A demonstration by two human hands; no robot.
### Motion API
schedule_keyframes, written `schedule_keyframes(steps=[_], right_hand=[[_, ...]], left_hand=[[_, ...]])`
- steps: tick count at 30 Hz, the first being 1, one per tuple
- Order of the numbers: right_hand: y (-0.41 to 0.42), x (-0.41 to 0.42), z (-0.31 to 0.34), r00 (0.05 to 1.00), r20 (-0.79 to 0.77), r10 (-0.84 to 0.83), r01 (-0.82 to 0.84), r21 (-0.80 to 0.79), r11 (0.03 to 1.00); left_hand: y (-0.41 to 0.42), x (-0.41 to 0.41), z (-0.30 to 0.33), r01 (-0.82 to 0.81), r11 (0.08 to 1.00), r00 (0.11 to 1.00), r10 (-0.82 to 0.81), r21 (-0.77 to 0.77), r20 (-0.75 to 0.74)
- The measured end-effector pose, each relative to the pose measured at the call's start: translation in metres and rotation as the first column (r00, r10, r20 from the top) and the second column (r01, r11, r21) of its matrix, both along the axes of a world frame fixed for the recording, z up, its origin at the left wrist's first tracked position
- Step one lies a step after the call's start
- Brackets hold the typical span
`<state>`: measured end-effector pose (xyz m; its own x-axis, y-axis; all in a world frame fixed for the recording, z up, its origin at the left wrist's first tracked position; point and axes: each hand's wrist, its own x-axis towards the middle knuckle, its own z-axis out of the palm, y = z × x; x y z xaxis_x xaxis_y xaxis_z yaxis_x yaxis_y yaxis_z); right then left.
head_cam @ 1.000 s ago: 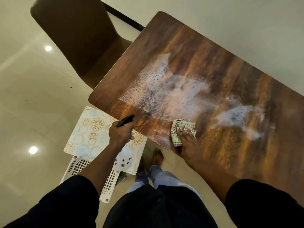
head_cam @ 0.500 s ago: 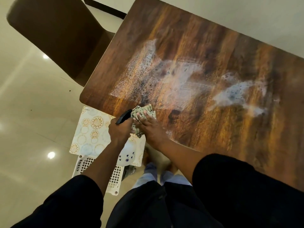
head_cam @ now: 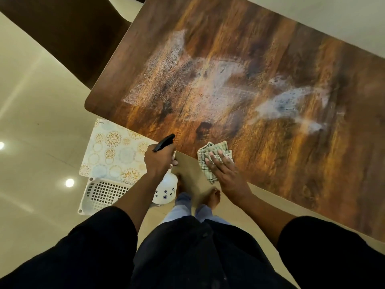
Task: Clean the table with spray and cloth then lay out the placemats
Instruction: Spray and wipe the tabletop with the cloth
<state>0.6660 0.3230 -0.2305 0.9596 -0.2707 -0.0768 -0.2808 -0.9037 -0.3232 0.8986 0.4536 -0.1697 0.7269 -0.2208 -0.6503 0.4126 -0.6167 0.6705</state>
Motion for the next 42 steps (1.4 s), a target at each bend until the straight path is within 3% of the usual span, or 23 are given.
schedule_keyframes(steps=[4, 8, 12, 22, 26, 34, 42], right_hand=[[-0.018, -0.038, 0.004, 0.996, -0.082, 0.021, -0.021, -0.006, 1.000], [-0.022, -0.038, 0.005, 0.993, -0.117, 0.030, -0.029, 0.009, 1.000], [-0.020, -0.022, 0.004, 0.991, -0.123, 0.054, -0.051, 0.024, 0.998], [0.004, 0.134, 0.005, 0.959, -0.053, 0.278, -0.273, 0.085, 0.958], [0.018, 0.202, 0.012, 0.929, -0.115, 0.350, -0.340, 0.099, 0.935], [0.046, 0.285, 0.015, 0.951, -0.081, 0.298, -0.286, 0.136, 0.949], [0.044, 0.232, -0.008, 0.980, 0.018, 0.197, -0.198, 0.135, 0.971]], left_hand=[[0.001, -0.030, -0.003, -0.108, 0.989, 0.990, 0.098, 0.100, 0.103], [0.006, -0.043, -0.001, -0.074, 0.995, 0.996, 0.070, 0.064, 0.062], [0.013, -0.043, -0.002, -0.145, 0.987, 0.989, 0.143, 0.070, 0.023], [0.033, 0.003, 0.000, -0.279, 0.960, 0.958, 0.276, 0.035, 0.075], [0.039, 0.038, 0.008, -0.319, 0.948, 0.941, 0.316, 0.009, 0.119], [0.063, 0.101, 0.007, -0.292, 0.956, 0.946, 0.294, -0.040, 0.133], [0.049, 0.094, 0.002, -0.117, 0.991, 0.990, 0.122, -0.067, 0.075]])
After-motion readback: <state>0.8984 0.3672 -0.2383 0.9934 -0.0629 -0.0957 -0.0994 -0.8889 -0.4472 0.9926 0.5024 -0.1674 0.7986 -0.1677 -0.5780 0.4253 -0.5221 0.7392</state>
